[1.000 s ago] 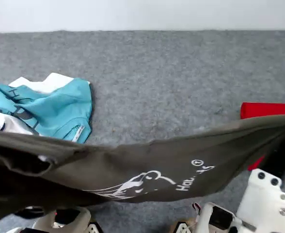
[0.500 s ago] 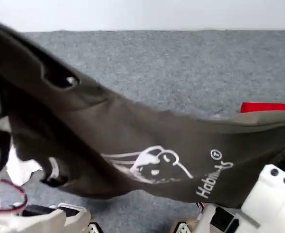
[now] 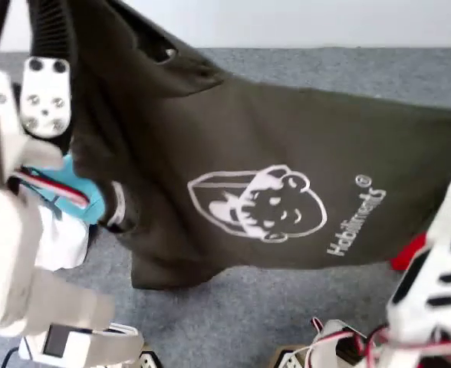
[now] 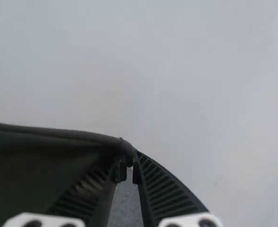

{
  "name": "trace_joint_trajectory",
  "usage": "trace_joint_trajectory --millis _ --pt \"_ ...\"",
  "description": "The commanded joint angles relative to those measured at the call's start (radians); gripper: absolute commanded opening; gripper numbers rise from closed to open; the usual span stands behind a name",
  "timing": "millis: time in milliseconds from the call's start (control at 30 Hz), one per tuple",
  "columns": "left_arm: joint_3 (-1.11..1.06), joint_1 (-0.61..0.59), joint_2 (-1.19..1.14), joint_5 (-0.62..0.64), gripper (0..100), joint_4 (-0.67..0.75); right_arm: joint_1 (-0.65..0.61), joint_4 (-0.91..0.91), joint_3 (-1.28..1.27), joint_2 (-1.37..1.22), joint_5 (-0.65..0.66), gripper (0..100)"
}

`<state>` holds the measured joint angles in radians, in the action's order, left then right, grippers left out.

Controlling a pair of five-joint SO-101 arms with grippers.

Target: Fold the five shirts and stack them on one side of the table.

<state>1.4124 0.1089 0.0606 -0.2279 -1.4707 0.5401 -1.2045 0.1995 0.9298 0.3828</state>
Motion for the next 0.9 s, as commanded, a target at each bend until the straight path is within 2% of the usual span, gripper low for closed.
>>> trace_joint_trajectory --millis 0,133,267,533,700,867 --pt "0.005 -0.005 -0.041 -0.008 1 0.008 0.005 0.004 -0.002 -0.084 -0.009 1.0" --pt "0.005 -0.005 -0.112 -0.009 1 0.011 0.002 0.013 -0.002 -0.168 -0.009 1.0" --pt "0.008 -0.006 -0.190 -0.012 1 0.017 -0.062 0.012 -0.002 -0.248 -0.009 1.0" --pt "0.008 -0.006 -0.348 -0.106 1 0.028 -0.174 0.031 -0.002 -0.432 -0.015 1.1" --pt "0.008 -0.046 -0.512 -0.103 1 0.153 -0.197 0.150 -0.002 -0.582 -0.018 1.1" --pt "0.012 -0.072 -0.700 -0.101 1 0.313 -0.200 0.361 -0.002 -0.762 -0.124 1.0"
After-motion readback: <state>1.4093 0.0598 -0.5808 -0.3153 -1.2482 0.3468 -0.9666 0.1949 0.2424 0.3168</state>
